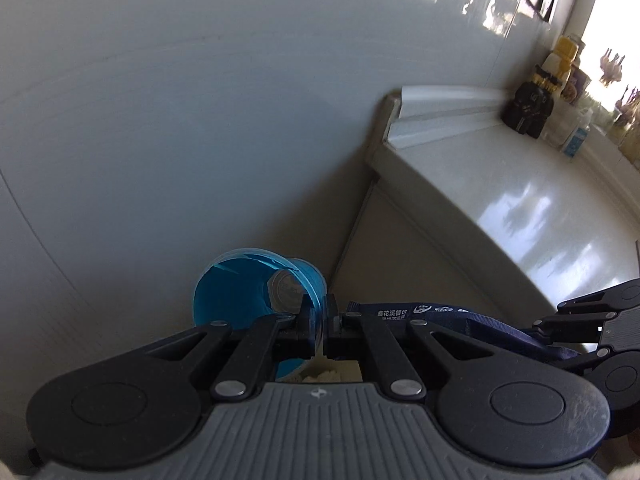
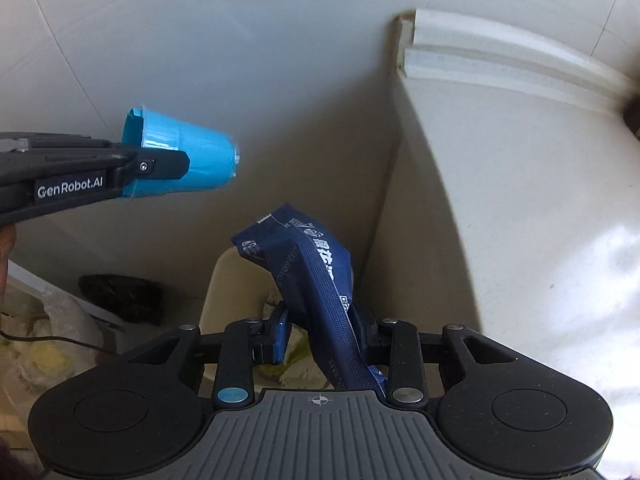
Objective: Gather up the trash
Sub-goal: 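Carry the blue cup and snack bag down over the cream bin, then open both tools to drop the cup and snack bag into the bin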
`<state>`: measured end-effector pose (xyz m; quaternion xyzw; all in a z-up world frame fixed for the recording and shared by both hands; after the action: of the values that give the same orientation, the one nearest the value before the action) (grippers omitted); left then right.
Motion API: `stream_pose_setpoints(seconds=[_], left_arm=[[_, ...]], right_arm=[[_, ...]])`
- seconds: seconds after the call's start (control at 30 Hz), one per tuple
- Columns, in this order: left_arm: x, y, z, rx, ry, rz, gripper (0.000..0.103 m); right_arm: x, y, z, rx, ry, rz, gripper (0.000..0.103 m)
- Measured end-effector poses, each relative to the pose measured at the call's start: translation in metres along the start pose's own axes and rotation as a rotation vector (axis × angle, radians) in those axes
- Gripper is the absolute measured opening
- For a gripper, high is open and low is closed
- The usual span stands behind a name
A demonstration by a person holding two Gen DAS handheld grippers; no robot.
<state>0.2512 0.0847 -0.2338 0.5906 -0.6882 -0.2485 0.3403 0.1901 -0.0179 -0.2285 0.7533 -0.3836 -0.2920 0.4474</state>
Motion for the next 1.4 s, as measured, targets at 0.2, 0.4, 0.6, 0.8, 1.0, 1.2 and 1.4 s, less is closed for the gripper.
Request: stream_pose_setpoints(seconds=[0.2, 0.4, 0.6, 0.8, 1.0, 1.2, 1.4], left_arm=[[-0.005, -0.047, 0.054, -0.134, 0.006, 0.004, 0.003], [-0.019, -0.083, 0.090, -0.234, 0.000, -0.015, 0.003], [-0.028, -0.116, 0.106, -0.318, 0.074, -0.011, 0.003], [-0.032, -0.142, 0.109, -0.364, 0.093, -0.018, 0.003], [-0.032, -0.156, 0.119, -0.407, 0.112, -0.007, 0.003], [-0.040, -0.162, 0.131, -0.446, 0.143, -0.014, 0.004], [-0.046, -0.169, 0.139, -0.471, 0.180, -0.022, 0.005]], right_arm=[[-0.013, -0.059, 0.029, -0.128, -0.080, -0.017, 0.031], [-0.013, -0.110, 0.051, -0.248, -0.116, -0.012, 0.032], [-0.004, -0.154, 0.053, -0.326, -0.132, -0.005, 0.032], [-0.005, -0.180, 0.069, -0.393, -0.153, 0.009, 0.032], [-0.001, -0.203, 0.072, -0.430, -0.144, 0.022, 0.033], [0.001, -0.213, 0.071, -0.450, -0.140, 0.026, 0.034], [0.001, -0.220, 0.068, -0.462, -0.122, 0.019, 0.034]])
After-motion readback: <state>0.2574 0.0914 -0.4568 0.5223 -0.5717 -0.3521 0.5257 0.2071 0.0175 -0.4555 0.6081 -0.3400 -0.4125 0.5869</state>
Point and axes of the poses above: each gripper's, at about its wrist camera, not at the fingertips, and y roughly against the way its jaws point, x to its right, z to its underside, the point moved 10 cm from there along -y, roughly the way its jaws point, and after that the axes turned 3 degrees about -z, right-handed, at the moved point
